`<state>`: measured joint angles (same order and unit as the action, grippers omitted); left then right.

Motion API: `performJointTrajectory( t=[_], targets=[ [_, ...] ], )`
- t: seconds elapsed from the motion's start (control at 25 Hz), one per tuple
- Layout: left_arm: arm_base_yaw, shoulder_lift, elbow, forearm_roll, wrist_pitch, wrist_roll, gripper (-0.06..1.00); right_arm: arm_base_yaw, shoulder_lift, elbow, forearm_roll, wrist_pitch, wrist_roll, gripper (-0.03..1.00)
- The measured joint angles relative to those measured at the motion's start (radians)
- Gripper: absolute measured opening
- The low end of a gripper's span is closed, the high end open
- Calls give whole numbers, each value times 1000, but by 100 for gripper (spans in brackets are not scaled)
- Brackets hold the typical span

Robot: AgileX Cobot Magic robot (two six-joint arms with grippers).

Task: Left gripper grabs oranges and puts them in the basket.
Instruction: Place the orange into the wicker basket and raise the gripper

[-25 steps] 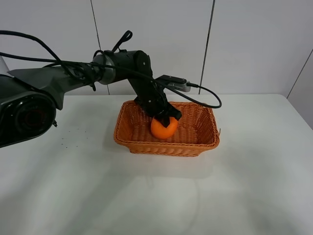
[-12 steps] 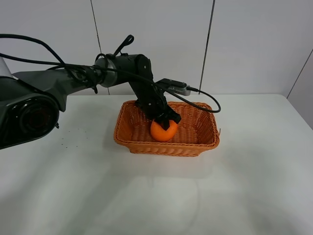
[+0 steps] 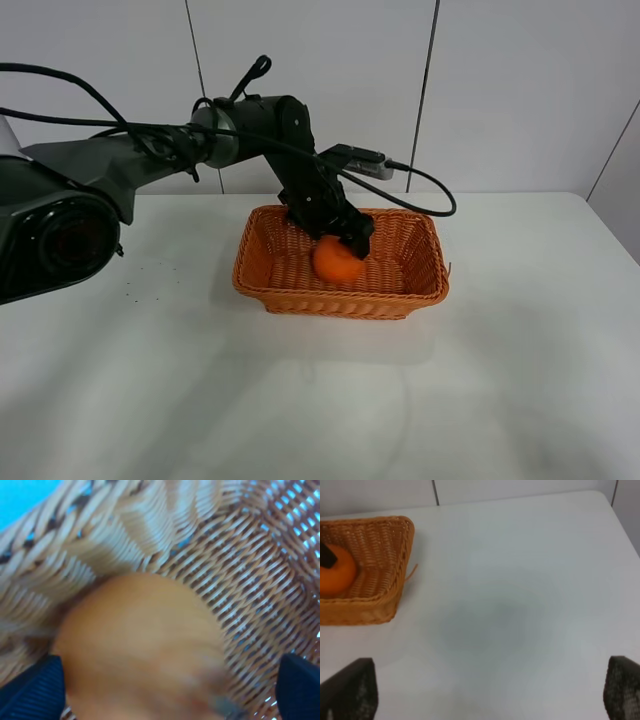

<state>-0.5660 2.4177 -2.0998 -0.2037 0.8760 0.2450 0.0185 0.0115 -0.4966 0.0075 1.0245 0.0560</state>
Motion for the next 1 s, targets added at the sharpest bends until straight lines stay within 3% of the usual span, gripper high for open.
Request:
performJointTrajectory(
  t=[0.32, 0.6, 1.0],
  targets=[
    [0, -9, -1, 6, 47, -1, 95, 0, 0, 0, 0, 0, 0, 69],
    [4, -98, -1, 116, 52, -32, 96, 0, 0, 0, 0, 0, 0, 69],
    [83, -260, -1, 155, 116, -89, 96, 0, 0, 0, 0, 0, 0, 69]
  ],
)
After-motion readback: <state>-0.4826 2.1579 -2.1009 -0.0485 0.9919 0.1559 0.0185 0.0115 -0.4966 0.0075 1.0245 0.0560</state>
